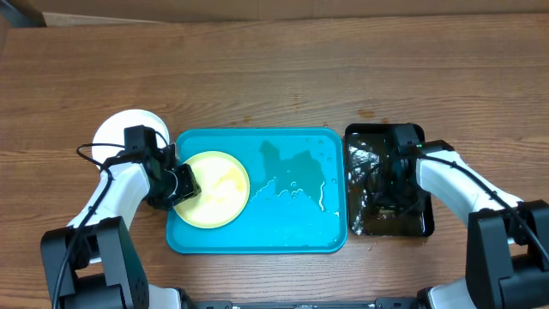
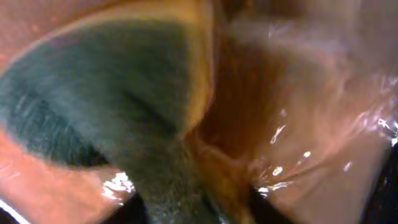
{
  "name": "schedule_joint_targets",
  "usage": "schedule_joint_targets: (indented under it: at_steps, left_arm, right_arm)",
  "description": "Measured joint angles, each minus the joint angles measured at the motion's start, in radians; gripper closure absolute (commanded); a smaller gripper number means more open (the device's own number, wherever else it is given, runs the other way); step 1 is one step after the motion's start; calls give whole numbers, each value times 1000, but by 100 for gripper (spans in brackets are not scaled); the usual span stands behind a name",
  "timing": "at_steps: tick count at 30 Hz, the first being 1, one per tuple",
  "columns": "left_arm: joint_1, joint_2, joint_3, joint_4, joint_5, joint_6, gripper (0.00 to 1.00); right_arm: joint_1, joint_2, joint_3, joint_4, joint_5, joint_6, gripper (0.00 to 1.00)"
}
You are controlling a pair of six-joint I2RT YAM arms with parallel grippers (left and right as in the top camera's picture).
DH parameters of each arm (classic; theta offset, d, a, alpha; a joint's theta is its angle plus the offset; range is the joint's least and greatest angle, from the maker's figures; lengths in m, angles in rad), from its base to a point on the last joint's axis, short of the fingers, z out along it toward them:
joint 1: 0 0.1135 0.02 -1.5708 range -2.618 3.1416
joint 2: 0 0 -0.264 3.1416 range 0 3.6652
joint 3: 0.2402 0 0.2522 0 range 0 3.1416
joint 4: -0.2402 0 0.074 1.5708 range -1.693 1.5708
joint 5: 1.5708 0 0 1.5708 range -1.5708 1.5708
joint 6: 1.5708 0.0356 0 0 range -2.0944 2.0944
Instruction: Clean dirty plates on tray and stack at the side
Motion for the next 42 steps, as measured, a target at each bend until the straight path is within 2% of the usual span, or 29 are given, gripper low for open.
schedule_joint_targets:
  at_steps: [1, 2, 4, 5, 8, 9, 10, 12, 14, 16, 18, 19, 20, 21, 22, 23, 24, 30, 38, 42]
  left_arm:
    - [-3, 0, 0, 0, -6, -1, 80]
    - [-5, 0, 0, 2, -11, -1, 72]
    - [-5, 0, 0, 3, -19, -5, 46]
    - [-5, 0, 0, 3, -23, -1, 41]
    - [-5, 0, 4, 1, -26, -3, 39]
    - [-5, 0, 5, 2, -27, -3, 39]
    - [-5, 0, 5, 2, -27, -3, 39]
    - [-5, 0, 5, 2, -28, -3, 39]
    - [-5, 0, 5, 2, -31, -3, 39]
    - [-5, 0, 5, 3, -35, -3, 38]
    - [-5, 0, 5, 8, -49, -3, 37]
    - [-5, 0, 5, 14, -55, -3, 37]
    - [-5, 0, 6, 20, -58, -4, 37]
    - [-5, 0, 6, 23, -59, -4, 36]
    - [-5, 0, 6, 33, -61, -4, 36]
    - [-6, 0, 6, 40, -61, -4, 35]
    - [-6, 0, 6, 44, -60, -4, 35]
    - [-6, 0, 6, 54, -73, -4, 39]
    - [-6, 0, 7, 56, -82, -8, 38]
    - [-6, 0, 35, -17, -86, -9, 37]
  right_arm:
    - [0, -7, -7, 10, -1, 0, 96]
    - [0, -11, -11, 17, -2, 5, 87]
    - [0, -13, -11, 16, 0, 8, 58]
    - [0, -13, -11, 10, 1, 11, 48]
    - [-1, -12, -2, -33, 11, 6, 16]
    - [-1, -11, 3, -31, 8, 15, 8]
    - [-1, -10, 7, -24, 9, 6, 5]
    - [0, -9, 19, 19, 10, 7, 6]
    - [0, -9, 28, 58, 12, 8, 15]
    - [0, -9, 29, 79, 13, 14, 34]
    - [0, -9, 27, 103, 14, 10, 66]
    - [0, -9, 26, 114, 12, 11, 70]
    - [0, -9, 25, 121, 14, 11, 70]
    - [0, -9, 24, 123, 16, 12, 46]
    - [0, -9, 23, 126, 16, 13, 16]
    - [0, -9, 21, 130, 16, 16, 6]
    - [0, -9, 21, 131, 16, 15, 0]
    - [0, -9, 18, 130, 16, 13, 0]
    - [0, -9, 18, 130, 17, 14, 0]
    - [0, -9, 18, 132, 16, 14, 0]
